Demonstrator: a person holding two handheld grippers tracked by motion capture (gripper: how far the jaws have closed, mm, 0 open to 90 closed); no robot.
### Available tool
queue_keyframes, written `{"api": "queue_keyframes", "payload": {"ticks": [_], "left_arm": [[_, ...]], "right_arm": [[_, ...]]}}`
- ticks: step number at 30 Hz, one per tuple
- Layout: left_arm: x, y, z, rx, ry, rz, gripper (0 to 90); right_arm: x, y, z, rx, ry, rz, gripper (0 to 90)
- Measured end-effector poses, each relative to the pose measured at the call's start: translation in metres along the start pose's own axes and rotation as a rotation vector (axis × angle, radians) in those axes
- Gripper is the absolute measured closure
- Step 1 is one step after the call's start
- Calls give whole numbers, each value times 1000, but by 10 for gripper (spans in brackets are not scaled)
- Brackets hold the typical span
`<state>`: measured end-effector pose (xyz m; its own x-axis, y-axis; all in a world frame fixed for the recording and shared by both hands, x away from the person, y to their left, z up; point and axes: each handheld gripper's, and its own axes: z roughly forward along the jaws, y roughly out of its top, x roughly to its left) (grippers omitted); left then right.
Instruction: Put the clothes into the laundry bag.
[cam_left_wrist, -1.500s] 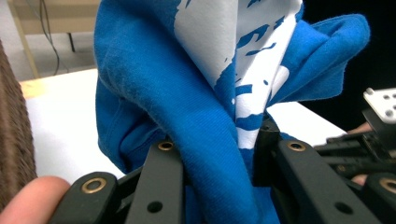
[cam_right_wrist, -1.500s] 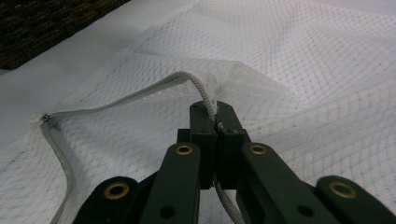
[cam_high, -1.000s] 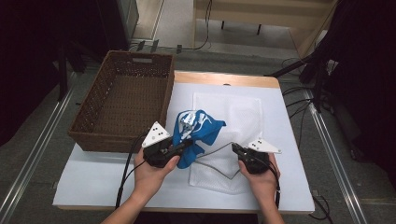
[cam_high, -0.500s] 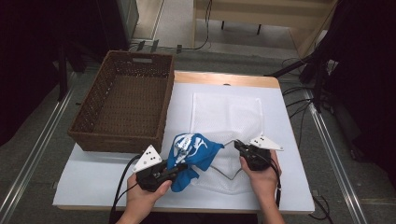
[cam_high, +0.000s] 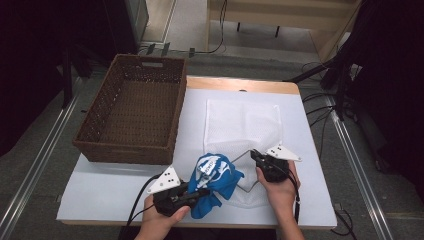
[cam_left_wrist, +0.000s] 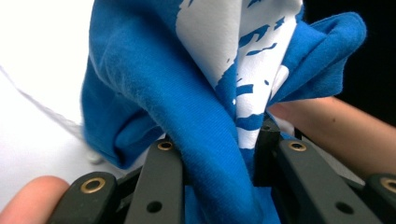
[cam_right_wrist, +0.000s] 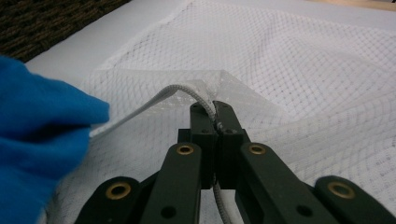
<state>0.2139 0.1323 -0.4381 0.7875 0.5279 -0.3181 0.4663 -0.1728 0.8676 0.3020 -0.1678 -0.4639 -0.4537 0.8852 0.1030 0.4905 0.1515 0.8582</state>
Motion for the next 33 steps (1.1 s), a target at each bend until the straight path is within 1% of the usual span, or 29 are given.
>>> {"api": "queue_keyframes", "payload": {"ticks": [2, 3, 5, 6, 7, 8, 9, 10, 11, 12, 14, 15, 18, 19, 21, 23, 24, 25, 27, 28, 29, 30, 31, 33], "left_arm": [[3, -7, 14, 62, -12, -6, 705], [4, -11, 20, 101, -7, -15, 693], [5, -18, 29, 156, 11, -12, 672], [6, -21, 32, 178, 2, -14, 649], [6, -22, 35, 192, -8, -19, 606], [7, -22, 36, 196, -13, 0, 547], [5, -20, 35, 206, 7, 14, 392], [4, -19, 32, 199, 45, 32, 193], [3, -17, 29, 194, 63, 44, 124], [2, -14, 26, 180, 73, 53, 113], [3, -8, 20, 150, 53, 46, 75], [3, -3, 19, 140, 46, 35, 74], [5, 13, 21, 128, 55, 35, 63], [6, 18, 24, 132, 57, 20, 61], [12, 28, 34, 154, 62, -19, 45], [22, 31, 45, 159, 58, -75, 1], [26, 32, 51, 174, 65, -99, 1], [30, 31, 58, 200, 83, -109, 1], [35, 27, 71, 263, 95, -115, 1], [37, 24, 76, 300, 103, -129, 0], [39, 22, 81, 328, 112, -144, 0], [38, 21, 82, 323, 113, -127, 0], [38, 22, 83, 327, 115, -121, 0], [38, 23, 84, 339, 121, -128, 0]], "right_arm": [[1, 1, 0, -3, -7, 2, 898], [1, 1, -1, -4, -6, 0, 898], [2, 2, -2, -7, -7, 1, 898], [3, 3, -3, -9, -5, 1, 898], [3, 3, -4, -9, -3, -2, 898], [3, 4, -4, -11, -2, -1, 898], [3, 4, -4, -11, -2, -3, 898], [4, 4, -4, -11, 0, -1, 898], [4, 4, -4, -11, 1, -2, 898], [4, 4, -4, -10, 0, -3, 897], [3, 4, -5, -9, 3, 1, 897], [3, 4, -5, -10, 10, 2, 896], [3, 5, -5, -5, 22, 9, 895], [3, 5, -5, -4, 25, 8, 894], [3, 6, -5, -4, 25, 2, 894], [4, 6, -6, -2, 29, 4, 893], [4, 6, -6, -1, 31, 4, 892], [4, 6, -6, 0, 32, 3, 892], [5, 6, -7, -1, 35, -2, 893], [5, 6, -6, -1, 37, -6, 892], [5, 6, -7, 0, 39, -7, 892], [5, 6, -6, 1, 39, -8, 892], [5, 6, -6, 2, 40, -8, 892], [5, 6, -6, 3, 42, -9, 892]]}}
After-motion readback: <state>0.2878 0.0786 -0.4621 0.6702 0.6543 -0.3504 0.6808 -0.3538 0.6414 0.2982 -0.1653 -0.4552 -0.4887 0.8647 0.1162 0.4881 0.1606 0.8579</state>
